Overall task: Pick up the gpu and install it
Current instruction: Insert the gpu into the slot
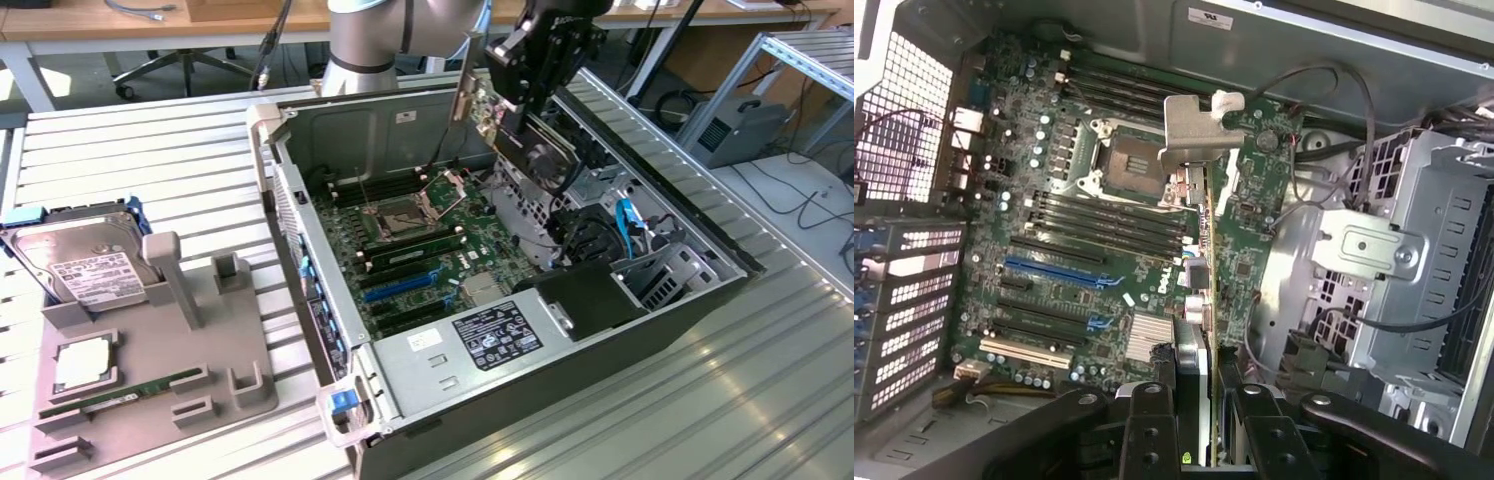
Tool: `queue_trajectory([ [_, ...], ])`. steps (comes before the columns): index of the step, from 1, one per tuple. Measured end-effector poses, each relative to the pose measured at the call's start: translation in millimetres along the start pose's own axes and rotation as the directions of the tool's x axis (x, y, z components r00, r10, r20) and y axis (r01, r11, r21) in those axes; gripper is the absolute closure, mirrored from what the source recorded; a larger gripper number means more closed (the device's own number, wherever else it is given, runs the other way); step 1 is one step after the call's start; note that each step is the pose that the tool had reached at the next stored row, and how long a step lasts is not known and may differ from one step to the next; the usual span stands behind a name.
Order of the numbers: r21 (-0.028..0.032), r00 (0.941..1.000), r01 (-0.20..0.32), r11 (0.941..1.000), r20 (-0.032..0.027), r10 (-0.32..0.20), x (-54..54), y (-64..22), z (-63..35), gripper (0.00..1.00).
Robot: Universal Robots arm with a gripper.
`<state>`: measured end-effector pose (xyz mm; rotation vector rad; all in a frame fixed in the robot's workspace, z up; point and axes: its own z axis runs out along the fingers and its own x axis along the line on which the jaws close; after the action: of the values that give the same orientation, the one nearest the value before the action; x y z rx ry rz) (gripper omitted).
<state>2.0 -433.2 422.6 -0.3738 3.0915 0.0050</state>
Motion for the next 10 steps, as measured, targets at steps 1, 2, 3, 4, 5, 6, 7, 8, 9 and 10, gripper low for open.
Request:
queue_trajectory([
  [1,-0.0001,1.0000,0.004,1.0000,0.0000,-0.004,0.0,0.0,0.0,0.73],
  [2,-0.0002,1.0000,0.008,1.0000,0.0000,-0.008,0.0,0.0,0.0,0.73],
  [3,-0.0003,0.9999,0.012,0.9999,0.0000,-0.012,0.0,0.0,0.0,0.73],
  [4,-0.0004,0.9999,0.016,0.9999,0.0000,-0.016,0.0,0.0,0.0,0.73],
  [5,-0.0006,0.9998,0.021,0.9998,0.0000,-0.021,0.0,0.0,0.0,0.73],
  [6,-0.0007,0.9997,0.025,0.9997,0.0000,-0.025,0.0,0.0,0.0,0.73],
  [7,-0.0008,0.9995,0.030,0.9995,0.0000,-0.030,0.0,0.0,0.0,0.73],
  [8,-0.0010,0.9994,0.035,0.9994,0.0001,-0.035,0.0,0.0,0.0,0.73],
  [9,-0.0012,0.9990,0.044,0.9990,0.0000,-0.044,0.0,0.0,0.0,0.73],
  [10,-0.0015,0.9986,0.054,0.9986,0.0001,-0.054,0.0,0.0,0.0,0.73],
])
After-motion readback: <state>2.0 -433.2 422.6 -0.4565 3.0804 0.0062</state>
